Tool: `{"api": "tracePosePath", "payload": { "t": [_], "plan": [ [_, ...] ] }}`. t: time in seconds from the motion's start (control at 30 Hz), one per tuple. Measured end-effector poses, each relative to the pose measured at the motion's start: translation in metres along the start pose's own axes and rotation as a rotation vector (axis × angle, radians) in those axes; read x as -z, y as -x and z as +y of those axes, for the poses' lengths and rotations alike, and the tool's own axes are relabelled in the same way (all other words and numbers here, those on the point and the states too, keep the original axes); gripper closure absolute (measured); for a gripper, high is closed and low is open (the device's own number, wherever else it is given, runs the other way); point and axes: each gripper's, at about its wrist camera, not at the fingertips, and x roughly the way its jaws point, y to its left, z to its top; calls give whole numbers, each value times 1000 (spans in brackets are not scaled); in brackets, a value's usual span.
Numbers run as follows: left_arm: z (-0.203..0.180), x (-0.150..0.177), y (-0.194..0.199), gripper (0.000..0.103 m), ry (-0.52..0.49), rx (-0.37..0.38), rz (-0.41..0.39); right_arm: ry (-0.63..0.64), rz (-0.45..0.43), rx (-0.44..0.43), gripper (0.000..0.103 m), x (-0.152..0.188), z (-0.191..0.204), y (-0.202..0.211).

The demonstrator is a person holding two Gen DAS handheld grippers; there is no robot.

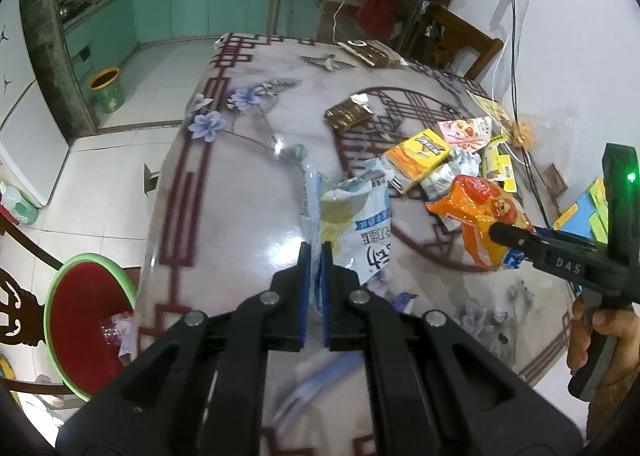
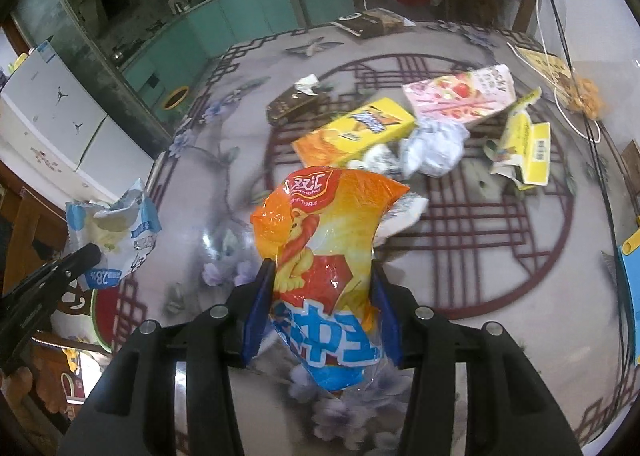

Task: Collect trash
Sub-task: 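Carry packet and snack bag to the red bucket and open both tools over it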

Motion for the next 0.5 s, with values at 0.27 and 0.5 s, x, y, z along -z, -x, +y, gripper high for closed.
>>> {"api": "tracePosePath", "payload": {
  "t": [0.27,0.5],
  "plan": [
    [32,-3,4,100,16,3,-4,16,0,-6,57,-4,34,-6],
    [56,-4,9,100,34,-8,-11,49,7,-14,58,-11,64,-15]
  ]
}}
